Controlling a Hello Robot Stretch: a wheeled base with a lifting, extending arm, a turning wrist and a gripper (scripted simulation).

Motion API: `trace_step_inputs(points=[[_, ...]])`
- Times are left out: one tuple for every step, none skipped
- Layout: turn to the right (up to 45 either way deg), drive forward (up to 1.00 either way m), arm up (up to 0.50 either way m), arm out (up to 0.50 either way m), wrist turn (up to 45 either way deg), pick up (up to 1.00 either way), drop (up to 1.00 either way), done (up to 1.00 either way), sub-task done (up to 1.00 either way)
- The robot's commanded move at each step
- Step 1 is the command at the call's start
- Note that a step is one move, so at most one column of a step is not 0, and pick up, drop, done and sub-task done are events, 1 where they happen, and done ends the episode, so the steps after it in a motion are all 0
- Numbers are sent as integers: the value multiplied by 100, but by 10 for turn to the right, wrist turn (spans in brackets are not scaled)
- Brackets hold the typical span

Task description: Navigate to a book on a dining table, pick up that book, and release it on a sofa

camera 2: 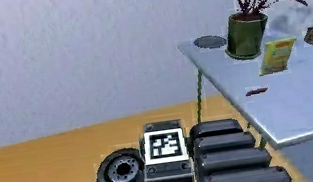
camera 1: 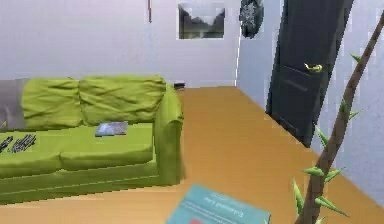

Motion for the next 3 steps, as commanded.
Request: trace_step_inputs(points=[[-450,0,0,0,0,0,0,0,0],[-60,0,0,0,0,0,0,0,0],[0,100,0,0,0,0,0,0,0]])
